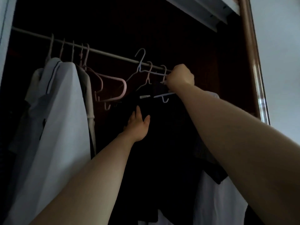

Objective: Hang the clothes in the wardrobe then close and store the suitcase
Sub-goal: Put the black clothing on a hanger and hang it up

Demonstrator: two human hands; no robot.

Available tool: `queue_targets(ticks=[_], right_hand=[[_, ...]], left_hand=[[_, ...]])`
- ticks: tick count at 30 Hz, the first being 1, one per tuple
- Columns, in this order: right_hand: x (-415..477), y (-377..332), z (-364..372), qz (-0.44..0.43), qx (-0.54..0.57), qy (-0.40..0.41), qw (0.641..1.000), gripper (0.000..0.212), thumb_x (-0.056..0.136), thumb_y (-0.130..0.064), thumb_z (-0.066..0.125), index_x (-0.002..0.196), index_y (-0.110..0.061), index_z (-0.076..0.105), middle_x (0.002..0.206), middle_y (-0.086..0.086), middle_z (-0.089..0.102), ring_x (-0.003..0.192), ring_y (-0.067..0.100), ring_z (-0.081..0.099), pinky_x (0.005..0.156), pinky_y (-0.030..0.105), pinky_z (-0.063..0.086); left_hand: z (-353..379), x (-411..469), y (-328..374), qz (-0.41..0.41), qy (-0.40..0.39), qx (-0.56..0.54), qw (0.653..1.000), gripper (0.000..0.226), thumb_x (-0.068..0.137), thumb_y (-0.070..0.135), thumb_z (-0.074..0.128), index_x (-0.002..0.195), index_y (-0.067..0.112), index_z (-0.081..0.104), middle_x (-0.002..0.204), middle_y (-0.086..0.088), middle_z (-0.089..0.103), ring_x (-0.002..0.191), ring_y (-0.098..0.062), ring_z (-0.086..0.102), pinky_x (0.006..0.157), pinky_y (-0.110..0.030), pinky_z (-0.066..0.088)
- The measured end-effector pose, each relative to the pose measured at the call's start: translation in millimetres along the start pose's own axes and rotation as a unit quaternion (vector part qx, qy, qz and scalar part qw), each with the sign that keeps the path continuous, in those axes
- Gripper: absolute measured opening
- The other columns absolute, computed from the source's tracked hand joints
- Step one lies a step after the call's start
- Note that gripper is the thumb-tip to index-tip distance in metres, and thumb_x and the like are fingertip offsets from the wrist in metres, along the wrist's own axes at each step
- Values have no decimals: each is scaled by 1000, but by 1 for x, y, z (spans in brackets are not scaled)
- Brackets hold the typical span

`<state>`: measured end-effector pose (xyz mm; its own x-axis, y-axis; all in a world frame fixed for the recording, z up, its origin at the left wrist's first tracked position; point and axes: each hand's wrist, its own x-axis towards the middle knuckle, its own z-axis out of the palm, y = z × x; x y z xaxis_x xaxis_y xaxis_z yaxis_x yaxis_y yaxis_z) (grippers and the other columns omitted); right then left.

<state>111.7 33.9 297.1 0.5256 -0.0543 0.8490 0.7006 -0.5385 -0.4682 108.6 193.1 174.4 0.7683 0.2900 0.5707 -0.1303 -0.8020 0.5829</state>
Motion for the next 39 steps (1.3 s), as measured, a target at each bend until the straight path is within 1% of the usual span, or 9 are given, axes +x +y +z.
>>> queue_targets(ticks=[2, 5, 9, 14, 20, 23, 27, 33, 39], right_hand=[[3, 3, -1, 3, 1, -8, 1000, 7, 89, -15, 62, 87, -11, 57, 90, 8, 64, 83, 25, 63, 51, 26, 44], [5, 6, -1, 8, 25, -21, 999, 11, 88, -14, 63, 81, -12, 54, 91, 9, 66, 80, 27, 65, 63, 35, 57], [-2, 16, -1, 21, 22, -49, 998, 25, 90, -14, 62, 71, -17, 46, 90, 10, 65, 69, 25, 64, 49, 30, 52], [-17, 23, 1, 22, 18, -65, 997, 20, 91, -11, 58, 73, -13, 48, 95, 13, 67, 84, 31, 67, 74, 41, 59], [-29, 23, -12, -51, -76, -88, 992, 18, 93, -2, 42, 99, 1, 59, 72, 3, 47, 58, 14, 40, 52, 26, 36], [-43, 33, -17, -75, -47, -91, 992, 38, 90, 4, 40, 123, -4, 58, 99, 14, 62, 87, 27, 60, 71, 32, 46], [-61, 47, -26, -101, -27, -135, 985, 61, 95, 0, 37, 152, -16, 21, 142, 20, 39, 122, 35, 48, 93, 35, 44], [-95, 54, -46, -82, -58, -230, 968, 79, 95, -8, 42, 152, -12, -12, 142, 23, 38, 119, 34, 50, 98, 39, 43], [-142, 63, -64, -63, -28, -272, 960, 66, 94, -7, 43, 151, -3, 10, 135, 23, 48, 119, 34, 52, 98, 36, 43]], left_hand=[[4, 1, -1, -3, 5, 3, 1000, 70, 98, 52, 26, 152, 25, -11, 162, -2, -3, 149, -26, 5, 120, -49, 12], [13, -1, 1, -13, 22, 24, 999, 72, 98, 54, 24, 152, 24, -11, 162, -3, -5, 149, -27, 4, 120, -50, 11], [25, -11, 4, -39, 4, 13, 999, 73, 98, 55, 24, 152, 23, -13, 161, -6, -9, 149, -29, -1, 119, -52, 8], [41, -31, 2, -60, 1, 17, 998, 74, 98, 56, 24, 151, 22, -15, 161, -6, -12, 148, -30, -4, 119, -54, 7], [44, -52, 8, -89, -10, 8, 996, 72, 98, 55, 22, 151, 22, -15, 161, -8, -9, 148, -31, -2, 118, -55, 8], [44, -65, 10, -107, -25, 14, 994, 72, 98, 56, 21, 152, 23, -15, 161, -8, -8, 148, -33, -1, 118, -55, 8], [45, -84, 17, -125, -48, 20, 991, 72, 98, 57, 19, 152, 23, -15, 161, -8, -8, 148, -33, 0, 118, -54, 10], [47, -117, 34, -142, -50, 26, 988, 72, 98, 56, 19, 152, 22, -14, 162, -7, -3, 148, -32, 8, 119, -50, 15], [38, -169, 52, -116, 13, 57, 991, 64, 101, 39, 29, 154, 11, 5, 159, -11, 15, 144, -29, 23, 118, -40, 24]])
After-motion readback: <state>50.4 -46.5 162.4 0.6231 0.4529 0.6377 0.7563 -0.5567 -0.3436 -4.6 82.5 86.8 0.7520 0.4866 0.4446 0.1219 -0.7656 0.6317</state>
